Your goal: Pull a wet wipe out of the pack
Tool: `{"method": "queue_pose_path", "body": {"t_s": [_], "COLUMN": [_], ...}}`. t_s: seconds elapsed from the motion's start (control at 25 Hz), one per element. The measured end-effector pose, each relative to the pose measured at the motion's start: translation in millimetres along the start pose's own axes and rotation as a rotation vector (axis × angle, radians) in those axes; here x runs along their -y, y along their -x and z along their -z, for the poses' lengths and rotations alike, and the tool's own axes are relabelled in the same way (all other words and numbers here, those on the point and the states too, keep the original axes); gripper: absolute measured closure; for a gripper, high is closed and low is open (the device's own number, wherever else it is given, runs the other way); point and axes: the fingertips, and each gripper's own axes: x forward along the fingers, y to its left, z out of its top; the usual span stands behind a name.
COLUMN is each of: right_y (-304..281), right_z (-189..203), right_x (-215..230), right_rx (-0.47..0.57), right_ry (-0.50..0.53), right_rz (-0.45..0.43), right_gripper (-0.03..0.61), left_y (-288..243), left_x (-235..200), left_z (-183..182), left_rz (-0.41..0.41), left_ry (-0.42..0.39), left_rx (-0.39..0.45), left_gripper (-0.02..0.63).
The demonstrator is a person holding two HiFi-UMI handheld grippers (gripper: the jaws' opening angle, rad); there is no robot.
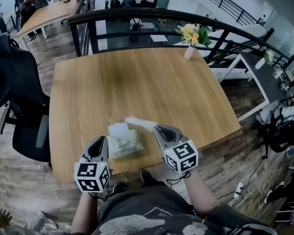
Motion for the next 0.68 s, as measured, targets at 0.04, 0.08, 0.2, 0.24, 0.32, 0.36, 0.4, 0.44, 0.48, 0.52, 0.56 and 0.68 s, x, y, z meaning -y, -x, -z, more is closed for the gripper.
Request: {"method": "queue_pose_path", "body": {"t_s": [0.04, 0.08, 0.2, 0.24, 0.32, 0.36, 0.4, 0.44, 0.48, 0.52, 0.56, 0.68], "right_y": [-0.3, -0.5, -0.2, 0.3, 1.0, 1.0, 1.1, 1.2, 1.3, 1.4, 1.6, 2.9], "right_z": [-0.3, -0.6, -1.5, -1.8, -1.9, -1.7, -1.4, -1.0, -0.8, -0.7, -0.5, 0.0], "right_x": [-0.8, -1.4, -2.2, -2.3, -2.4, -2.6, -2.9, -3.5, -4.0, -4.5, -4.7, -4.8], "right_rx": [-0.002, -0.005, -0.010, -0.010, -0.010, -0.012, -0.015, -0.018, -0.021, -0.022, -0.023, -0.027], "right_ry": [0.003, 0.008, 0.019, 0.019, 0.019, 0.023, 0.029, 0.035, 0.040, 0.043, 0.045, 0.046], "right_rz": [0.002, 0.005, 0.009, 0.011, 0.018, 0.022, 0.025, 0.027, 0.028, 0.029, 0.030, 0.035], "right_gripper": [0.546, 0.546, 0.546, 0.546, 0.546, 0.546, 0.546, 0.546, 0.546, 0.546, 0.546, 0.546], "left_y": [0.3, 0.4, -0.3, -0.6, -1.2, -1.6, -2.1, -2.6, -2.9, -3.1, -3.2, -3.1], "left_x": [-1.0, -1.7, -1.5, -0.9, -0.7, -1.3, -2.5, -3.9, -5.2, -6.3, -7.1, -7.8], "left_z": [-0.2, -0.1, 0.7, 1.0, 1.6, 1.9, 2.2, 2.5, 2.4, 2.0, 1.4, -0.1], "left_rz": [0.000, 0.001, 0.004, 0.006, 0.010, 0.010, 0.009, 0.007, 0.006, 0.006, 0.006, 0.012], "left_ry": [0.000, -0.001, -0.003, -0.005, -0.007, -0.008, -0.009, -0.008, -0.006, -0.004, -0.003, -0.001], "left_rx": [-0.001, -0.003, -0.009, -0.010, -0.012, -0.014, -0.016, -0.017, -0.017, -0.017, -0.015, -0.012], "left_gripper": [0.594, 0.595, 0.597, 0.597, 0.597, 0.597, 0.597, 0.597, 0.597, 0.597, 0.597, 0.598]}}
